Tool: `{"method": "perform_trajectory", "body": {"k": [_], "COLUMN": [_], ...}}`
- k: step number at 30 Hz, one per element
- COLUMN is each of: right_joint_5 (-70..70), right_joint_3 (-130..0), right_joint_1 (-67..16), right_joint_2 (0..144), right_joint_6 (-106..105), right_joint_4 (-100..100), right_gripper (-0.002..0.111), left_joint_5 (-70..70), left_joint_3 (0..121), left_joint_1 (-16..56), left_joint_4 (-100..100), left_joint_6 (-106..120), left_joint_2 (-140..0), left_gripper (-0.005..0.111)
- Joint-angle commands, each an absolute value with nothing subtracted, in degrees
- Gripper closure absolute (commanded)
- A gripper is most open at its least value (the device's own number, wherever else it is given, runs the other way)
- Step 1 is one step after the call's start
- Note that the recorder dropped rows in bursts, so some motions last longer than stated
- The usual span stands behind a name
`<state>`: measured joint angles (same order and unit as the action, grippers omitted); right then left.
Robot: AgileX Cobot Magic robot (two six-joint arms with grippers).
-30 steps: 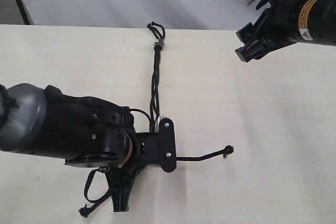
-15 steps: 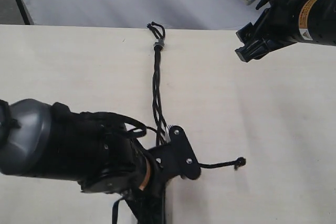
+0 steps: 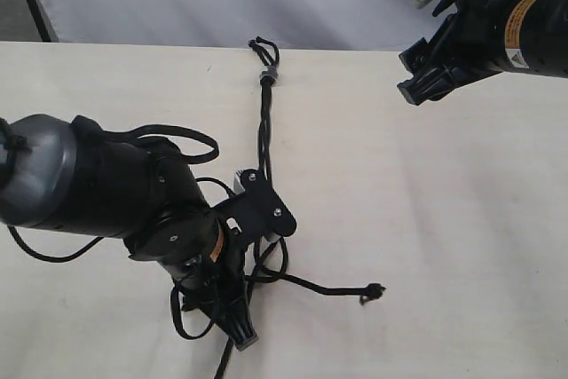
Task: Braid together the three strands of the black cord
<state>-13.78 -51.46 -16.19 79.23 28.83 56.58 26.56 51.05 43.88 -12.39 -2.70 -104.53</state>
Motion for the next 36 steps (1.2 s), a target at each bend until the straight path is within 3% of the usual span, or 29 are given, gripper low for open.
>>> {"method": "perform_trajectory", "body": {"k": [1,11,16,20,22,36], "right_joint_5": [-13.0,-12.3,-12.3,-12.3,-12.3,-12.1], "right_joint_3": [-51.2,-51.1,-51.1,-51.1,-51.0,-51.1], "right_joint_1": [-15.8,-15.8,-15.8,-15.8,-15.8,-15.8], "right_joint_2": [78.9,78.9,78.9,78.9,78.9,78.9], "right_joint_6": [29.3,29.3,29.4,29.6,29.5,29.5], "right_joint_4": [56.8,56.8,56.8,56.8,56.8,56.8], "right_gripper": [0.031,0.031,0.031,0.031,0.031,0.031], "left_joint_5": [26.9,25.7,25.6,25.7,25.8,28.8], "left_joint_3": [50.3,50.4,51.5,54.1,54.2,55.8], "left_joint_1": [43.2,43.8,49.9,52.1,51.9,51.9], "left_joint_4": [-11.3,0.6,1.9,2.2,1.8,-3.3], "left_joint_6": [-3.3,-2.4,-1.8,-3.9,-3.9,-3.8], "left_joint_2": [-105.6,-106.1,-106.1,-106.1,-106.1,-104.3], "left_gripper": [0.106,0.106,0.105,0.065,0.054,0.054]}}
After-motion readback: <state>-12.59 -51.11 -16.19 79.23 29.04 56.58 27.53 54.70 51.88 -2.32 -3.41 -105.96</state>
